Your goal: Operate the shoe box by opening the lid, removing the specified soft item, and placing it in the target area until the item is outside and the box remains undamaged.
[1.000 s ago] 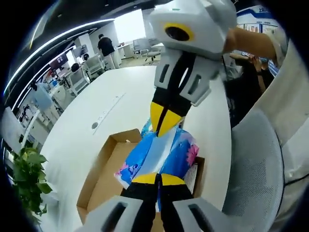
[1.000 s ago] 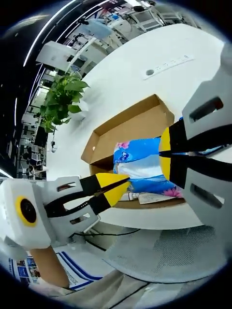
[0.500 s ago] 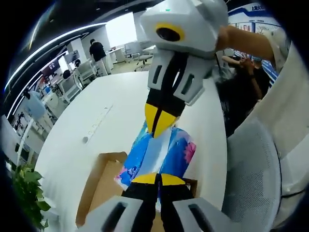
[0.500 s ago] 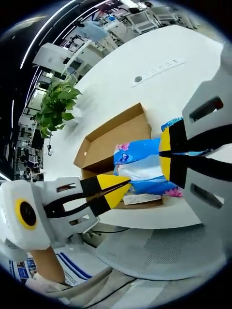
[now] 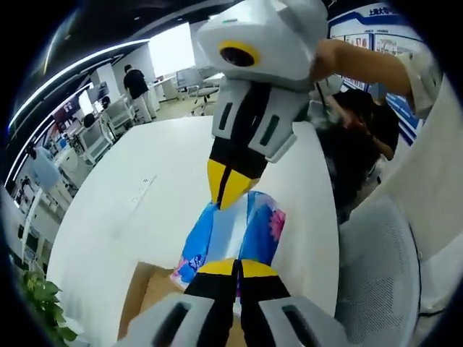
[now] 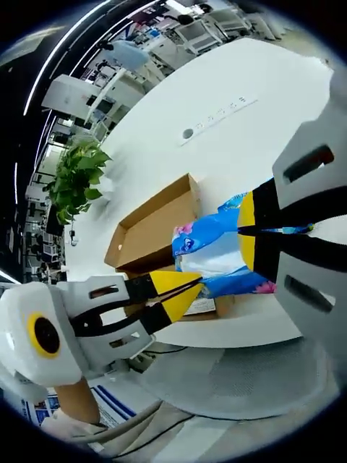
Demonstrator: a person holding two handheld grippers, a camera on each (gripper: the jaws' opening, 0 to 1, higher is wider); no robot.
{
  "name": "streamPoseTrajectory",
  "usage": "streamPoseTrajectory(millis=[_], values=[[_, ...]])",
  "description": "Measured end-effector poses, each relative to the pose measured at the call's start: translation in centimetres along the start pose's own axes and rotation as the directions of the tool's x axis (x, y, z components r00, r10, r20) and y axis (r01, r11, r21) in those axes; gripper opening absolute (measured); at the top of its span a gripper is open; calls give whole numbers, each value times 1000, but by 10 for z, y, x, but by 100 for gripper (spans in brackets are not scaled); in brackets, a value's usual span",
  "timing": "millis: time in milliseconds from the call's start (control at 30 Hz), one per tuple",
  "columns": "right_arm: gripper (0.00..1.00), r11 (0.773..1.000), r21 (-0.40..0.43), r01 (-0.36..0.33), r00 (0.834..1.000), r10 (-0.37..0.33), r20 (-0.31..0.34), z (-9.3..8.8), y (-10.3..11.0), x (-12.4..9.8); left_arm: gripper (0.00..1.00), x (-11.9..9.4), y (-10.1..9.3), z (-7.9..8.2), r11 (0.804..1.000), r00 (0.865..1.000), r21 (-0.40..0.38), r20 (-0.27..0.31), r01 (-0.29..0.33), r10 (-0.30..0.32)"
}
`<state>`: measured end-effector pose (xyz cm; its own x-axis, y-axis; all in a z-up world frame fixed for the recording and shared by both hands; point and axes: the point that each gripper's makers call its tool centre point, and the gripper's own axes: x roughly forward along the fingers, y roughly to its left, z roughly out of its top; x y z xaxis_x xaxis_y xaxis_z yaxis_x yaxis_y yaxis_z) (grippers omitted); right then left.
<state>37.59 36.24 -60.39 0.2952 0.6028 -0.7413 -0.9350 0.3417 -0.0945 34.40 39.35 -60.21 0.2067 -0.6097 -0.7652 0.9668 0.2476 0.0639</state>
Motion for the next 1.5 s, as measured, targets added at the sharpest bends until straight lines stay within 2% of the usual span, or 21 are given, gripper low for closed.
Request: streamPoseTrajectory(millis=[333,800,1100,1500], values=[[0,999,-35,28,999,-28,-20,-28,-23,-18,0,27,-1,26,1000,1000,16,8,23,-23],[0,997,-21,74,996,-75,-38,-65,-58,-38,0,69,-5,65,997,998,39,11,61,-62],[0,996,-13,93,993,-93,-70,-96,-76,-46,0,99,-6,82,994,995,47,10,99,-100],[0,994,0,110,989,-110,-99,-126,-100,-47,0,137,-5,100,988,989,59,-6,146,-145]])
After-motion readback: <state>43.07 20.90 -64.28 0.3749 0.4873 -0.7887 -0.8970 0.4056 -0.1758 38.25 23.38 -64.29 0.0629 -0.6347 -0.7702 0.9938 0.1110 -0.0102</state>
